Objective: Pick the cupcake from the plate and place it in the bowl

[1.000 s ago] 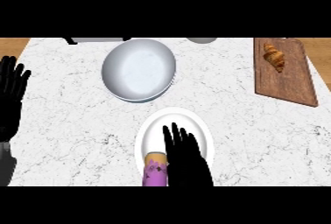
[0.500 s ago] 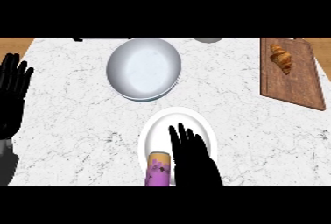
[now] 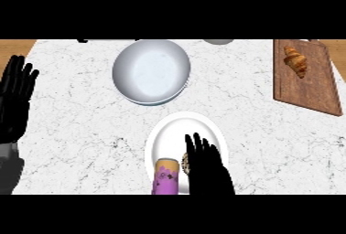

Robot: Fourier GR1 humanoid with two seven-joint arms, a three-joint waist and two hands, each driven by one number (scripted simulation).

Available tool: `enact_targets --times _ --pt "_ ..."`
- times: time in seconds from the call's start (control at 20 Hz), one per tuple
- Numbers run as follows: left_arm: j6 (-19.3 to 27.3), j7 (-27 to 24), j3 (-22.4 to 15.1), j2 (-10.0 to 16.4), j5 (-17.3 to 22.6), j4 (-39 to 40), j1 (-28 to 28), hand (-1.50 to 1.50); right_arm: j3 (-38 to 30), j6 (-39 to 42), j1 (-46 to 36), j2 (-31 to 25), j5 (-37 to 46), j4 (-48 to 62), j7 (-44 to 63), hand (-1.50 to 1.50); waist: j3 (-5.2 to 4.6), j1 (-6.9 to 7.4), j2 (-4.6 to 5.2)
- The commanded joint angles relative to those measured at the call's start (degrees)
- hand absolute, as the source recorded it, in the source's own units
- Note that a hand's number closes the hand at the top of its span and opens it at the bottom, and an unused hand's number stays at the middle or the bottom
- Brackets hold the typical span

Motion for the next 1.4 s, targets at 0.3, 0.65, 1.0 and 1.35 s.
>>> enact_targets --times 0.3,0.65,1.0,1.35 --pt "-0.24 2.31 -0.47 -2.92 -2.34 -5.25 3.16 0.0 -3.45 4.96 2.82 1.28 2.01 -1.1 1.05 -1.5 0.04 0.45 -0.03" --pt "-0.54 5.37 1.43 -3.07 -3.44 -3.26 -1.94 0.0 -1.79 -0.02 1.73 1.4 1.75 6.94 -0.8 -1.5 0.05 0.4 0.04" --pt "-4.48 -1.49 4.04 -4.07 -3.86 1.22 0.27 0.0 -7.23 -2.82 0.59 1.41 0.96 13.61 -7.2 -1.5 0.04 0.4 0.1" --pt "-2.74 4.98 3.87 -5.21 -5.06 0.27 -5.04 0.0 -9.09 -4.55 0.03 1.43 0.22 18.13 -8.89 -1.5 0.05 0.19 0.07"
